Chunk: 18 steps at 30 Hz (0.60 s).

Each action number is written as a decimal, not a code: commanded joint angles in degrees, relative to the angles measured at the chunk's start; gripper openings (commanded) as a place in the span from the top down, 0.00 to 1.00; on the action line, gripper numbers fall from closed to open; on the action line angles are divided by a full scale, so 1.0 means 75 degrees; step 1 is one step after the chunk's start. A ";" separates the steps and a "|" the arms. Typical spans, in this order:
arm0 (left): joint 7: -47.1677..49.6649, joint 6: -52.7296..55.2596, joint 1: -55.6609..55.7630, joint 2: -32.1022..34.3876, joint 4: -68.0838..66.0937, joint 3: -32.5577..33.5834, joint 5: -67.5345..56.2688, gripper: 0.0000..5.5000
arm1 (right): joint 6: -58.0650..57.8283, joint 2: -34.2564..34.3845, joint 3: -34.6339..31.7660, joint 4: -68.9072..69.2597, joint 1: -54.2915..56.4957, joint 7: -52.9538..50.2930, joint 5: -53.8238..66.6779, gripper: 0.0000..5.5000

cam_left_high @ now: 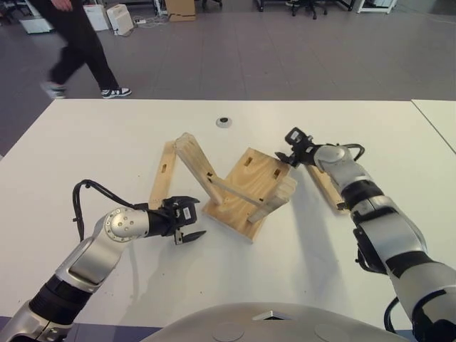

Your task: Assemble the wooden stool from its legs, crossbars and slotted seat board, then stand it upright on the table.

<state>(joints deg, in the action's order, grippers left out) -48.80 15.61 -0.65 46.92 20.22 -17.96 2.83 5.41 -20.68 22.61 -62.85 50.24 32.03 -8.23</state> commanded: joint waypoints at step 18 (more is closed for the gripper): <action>0.1602 -0.1416 0.3285 -0.2013 -0.5529 0.1504 -0.0135 0.24 | 0.1005 -0.2573 -0.1790 0.4574 -0.2913 0.4225 0.1219 0.38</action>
<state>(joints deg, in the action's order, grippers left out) -34.65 6.69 24.42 27.38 -23.81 -10.71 3.99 16.21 -38.31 12.69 -31.95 26.58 66.46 -0.71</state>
